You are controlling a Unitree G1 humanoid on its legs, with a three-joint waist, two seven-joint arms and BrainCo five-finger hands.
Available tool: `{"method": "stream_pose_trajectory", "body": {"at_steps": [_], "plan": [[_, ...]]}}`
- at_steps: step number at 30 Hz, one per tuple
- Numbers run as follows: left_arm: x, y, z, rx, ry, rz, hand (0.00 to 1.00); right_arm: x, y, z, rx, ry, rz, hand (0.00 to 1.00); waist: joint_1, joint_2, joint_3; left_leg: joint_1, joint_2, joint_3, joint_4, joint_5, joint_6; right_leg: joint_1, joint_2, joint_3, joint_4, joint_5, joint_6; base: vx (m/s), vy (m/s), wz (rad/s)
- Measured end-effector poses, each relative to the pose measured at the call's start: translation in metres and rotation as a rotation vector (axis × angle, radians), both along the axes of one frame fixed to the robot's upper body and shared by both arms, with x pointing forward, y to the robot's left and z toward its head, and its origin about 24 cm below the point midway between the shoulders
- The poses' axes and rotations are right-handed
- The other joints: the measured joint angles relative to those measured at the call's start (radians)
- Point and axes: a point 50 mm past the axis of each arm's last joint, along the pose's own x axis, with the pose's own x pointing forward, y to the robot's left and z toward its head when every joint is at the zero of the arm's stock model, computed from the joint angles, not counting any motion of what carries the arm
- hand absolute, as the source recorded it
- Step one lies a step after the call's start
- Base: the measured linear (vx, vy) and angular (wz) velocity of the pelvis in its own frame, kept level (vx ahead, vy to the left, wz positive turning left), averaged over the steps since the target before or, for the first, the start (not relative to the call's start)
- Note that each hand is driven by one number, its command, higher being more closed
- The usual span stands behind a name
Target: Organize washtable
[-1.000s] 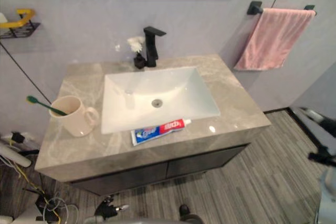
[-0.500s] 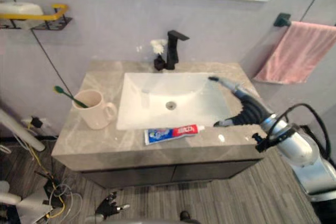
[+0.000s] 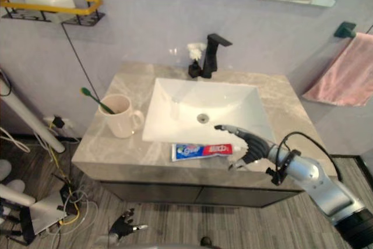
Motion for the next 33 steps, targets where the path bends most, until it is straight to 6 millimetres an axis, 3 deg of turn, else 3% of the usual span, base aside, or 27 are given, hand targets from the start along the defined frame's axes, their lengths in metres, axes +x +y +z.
{"method": "stream_pose_trajectory", "body": {"at_steps": [10,14,15,33], "plan": [[0.012,0.001,0.003,0.005,-0.029,-0.013,0.00,0.007,0.006,-0.012,-0.043,0.064,0.026,0.00,0.022,-0.008,0.046,-0.020,-0.002,-0.018,-0.001,0.008,0.004,-0.009,-0.001,-0.021,-0.001,0.000,0.000,-0.02,-0.027,0.06],[0.020,0.004,0.006,0.015,-0.050,-0.018,0.00,0.012,0.006,-0.015,-0.139,0.014,0.022,0.00,0.047,-0.032,0.071,-0.027,-0.011,-0.035,-0.003,0.013,0.008,-0.009,-0.009,-0.032,-0.001,0.002,-0.001,-0.14,-0.112,0.09],[0.020,0.004,0.006,0.015,-0.051,-0.018,0.00,0.012,0.006,-0.015,-0.138,0.014,0.023,1.00,0.047,-0.033,0.071,-0.027,-0.011,-0.035,-0.003,0.013,0.008,-0.009,-0.009,-0.032,-0.001,0.002,-0.001,-0.03,-0.028,0.00],[0.022,0.007,0.007,0.014,-0.058,-0.005,0.00,0.020,0.014,-0.007,-0.191,-0.054,0.049,1.00,0.049,-0.045,0.079,-0.035,-0.012,-0.052,-0.003,0.013,0.008,-0.008,-0.009,-0.050,-0.001,0.007,-0.008,0.00,-0.002,0.02]]}}
